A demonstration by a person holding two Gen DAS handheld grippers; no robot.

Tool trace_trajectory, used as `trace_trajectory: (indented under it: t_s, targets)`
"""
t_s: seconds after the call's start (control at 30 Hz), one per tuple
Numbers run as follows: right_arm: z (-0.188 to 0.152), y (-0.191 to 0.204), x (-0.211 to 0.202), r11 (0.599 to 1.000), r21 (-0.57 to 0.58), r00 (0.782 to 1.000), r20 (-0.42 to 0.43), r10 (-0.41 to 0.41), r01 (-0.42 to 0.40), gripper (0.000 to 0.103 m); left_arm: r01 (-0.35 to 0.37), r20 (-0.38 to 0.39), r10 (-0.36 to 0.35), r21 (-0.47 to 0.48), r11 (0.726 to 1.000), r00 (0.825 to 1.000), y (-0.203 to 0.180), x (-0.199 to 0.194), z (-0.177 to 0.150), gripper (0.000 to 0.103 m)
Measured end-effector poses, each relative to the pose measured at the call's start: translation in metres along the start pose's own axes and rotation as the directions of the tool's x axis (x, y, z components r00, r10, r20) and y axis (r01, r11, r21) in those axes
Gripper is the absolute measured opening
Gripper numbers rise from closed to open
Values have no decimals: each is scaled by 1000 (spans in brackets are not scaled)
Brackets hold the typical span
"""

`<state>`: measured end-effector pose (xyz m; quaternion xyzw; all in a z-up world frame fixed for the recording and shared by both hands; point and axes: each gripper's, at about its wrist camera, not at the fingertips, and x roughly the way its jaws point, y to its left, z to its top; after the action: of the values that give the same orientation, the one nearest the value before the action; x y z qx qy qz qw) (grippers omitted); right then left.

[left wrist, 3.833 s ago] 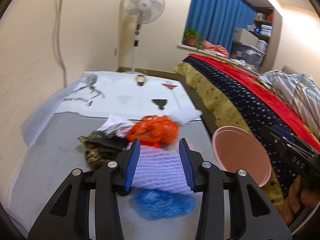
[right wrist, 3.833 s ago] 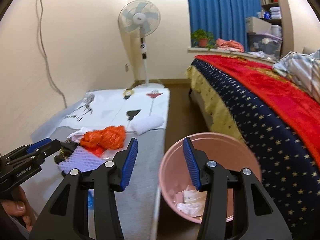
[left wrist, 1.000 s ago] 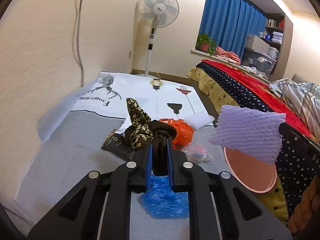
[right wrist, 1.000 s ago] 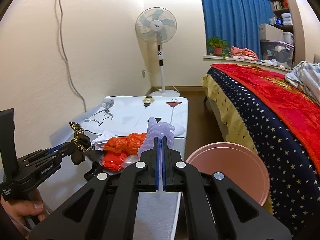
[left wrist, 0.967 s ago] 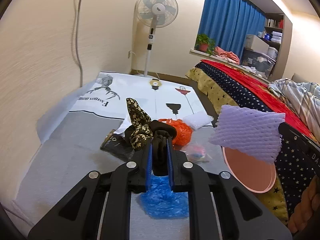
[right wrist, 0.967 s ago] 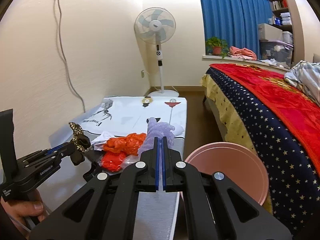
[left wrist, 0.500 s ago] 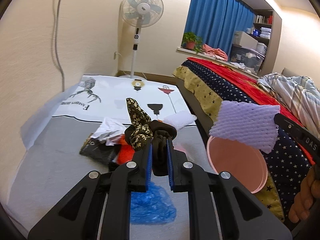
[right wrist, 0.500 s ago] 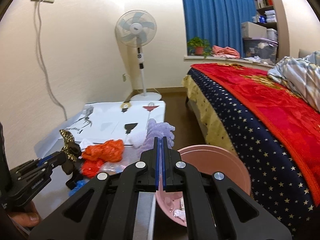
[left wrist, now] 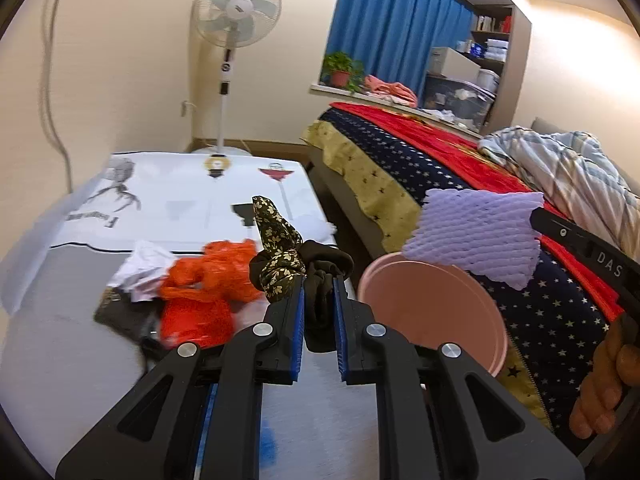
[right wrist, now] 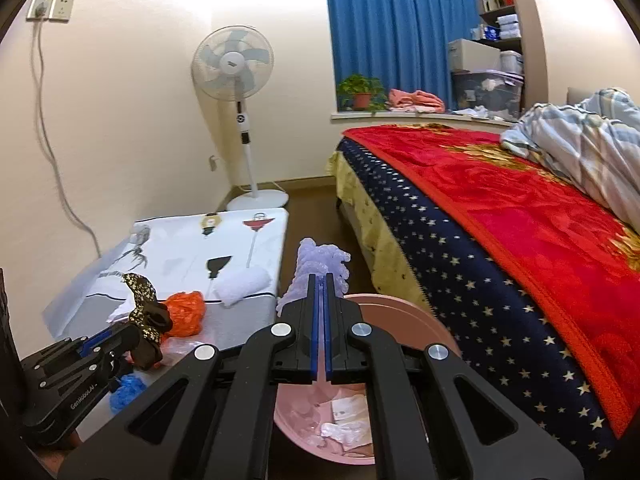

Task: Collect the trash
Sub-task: 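Carry the foam net with the right tool while the left tool carries the cloth over the bin, then open the right tool while the left tool opens, dropping both into the bin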

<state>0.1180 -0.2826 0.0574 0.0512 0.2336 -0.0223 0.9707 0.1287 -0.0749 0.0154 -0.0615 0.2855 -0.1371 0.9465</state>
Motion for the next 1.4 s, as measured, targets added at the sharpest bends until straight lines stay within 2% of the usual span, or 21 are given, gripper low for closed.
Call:
trace_trajectory:
  t_s: [0.23,0.6,1.1,1.17,1.2,1.23,1.3,1.4]
  targets:
    - [0,-25,5,997,57,998,-17,-56,56,2,56,-21,-55,24,998,998,-25,18,1,13]
    - [-3,-43,8,990,56,991,-29,-130,132,2,137,-73,-131,74,988,989,-63,50,-5,13]
    - [-6,-55,14,982,70,983,-65,-169,174,2,202,-140,-190,79,976,972,-88,76,-13,15]
    - [-6,-57,14,979,77,981,-67,-182,187,5,218,-148,-206,69,973,967,-90,78,-13,27]
    - [-6,-59,15,977,81,979,-70,-191,197,12,229,-149,-219,56,972,964,-90,79,-14,43]
    - [-7,-61,15,974,86,977,-72,-202,208,26,234,-145,-224,52,971,964,-91,79,-15,45]
    - [-7,-64,14,969,102,974,-69,-217,223,43,227,-143,-217,63,972,966,-92,78,-15,45]
    - [-6,-66,12,967,120,974,-65,-217,223,44,219,-142,-208,62,974,968,-89,76,-15,45]
